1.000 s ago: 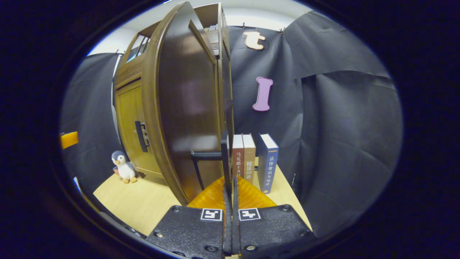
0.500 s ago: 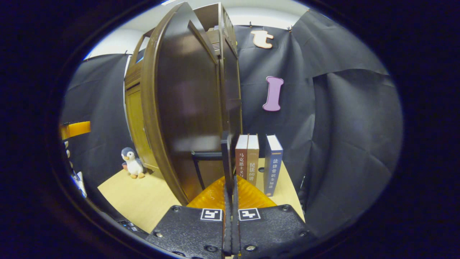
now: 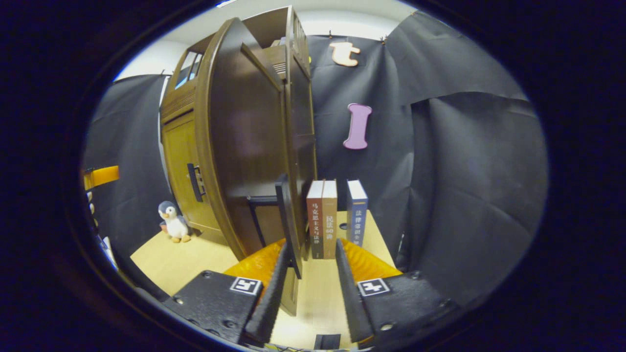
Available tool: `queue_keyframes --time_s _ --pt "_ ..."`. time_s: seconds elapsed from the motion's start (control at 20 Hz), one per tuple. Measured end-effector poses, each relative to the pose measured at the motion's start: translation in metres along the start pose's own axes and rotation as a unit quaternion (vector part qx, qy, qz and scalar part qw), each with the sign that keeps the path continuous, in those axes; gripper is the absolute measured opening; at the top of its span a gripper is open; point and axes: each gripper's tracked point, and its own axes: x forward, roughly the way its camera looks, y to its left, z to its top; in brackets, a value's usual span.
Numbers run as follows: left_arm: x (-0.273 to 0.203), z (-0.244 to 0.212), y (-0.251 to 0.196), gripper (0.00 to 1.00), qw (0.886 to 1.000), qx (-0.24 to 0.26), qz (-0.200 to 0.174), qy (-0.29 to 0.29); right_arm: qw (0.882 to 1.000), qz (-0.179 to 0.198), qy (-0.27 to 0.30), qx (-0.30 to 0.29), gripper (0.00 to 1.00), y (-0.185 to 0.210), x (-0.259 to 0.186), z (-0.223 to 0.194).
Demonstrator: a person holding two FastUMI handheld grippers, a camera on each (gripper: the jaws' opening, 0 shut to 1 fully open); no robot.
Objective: Open the right door of the double-door shoe cabinet with the right hand, and open the left door with the left hand.
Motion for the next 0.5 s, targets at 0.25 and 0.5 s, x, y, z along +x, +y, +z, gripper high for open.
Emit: queue_keyframes --time_s 0.25,0.5 --pt "-0.002 0.001 0.028 0.96 1.0 0.01 -0.006 -0.006 0.995 -0.08 -0.059 0.013 0.84 0.002 -0.057 0.041" --pt "0.001 0.001 0.058 0.96 1.0 0.019 -0.008 -0.01 0.988 -0.12 -0.1 -0.015 1.0 0.044 -0.088 0.074"
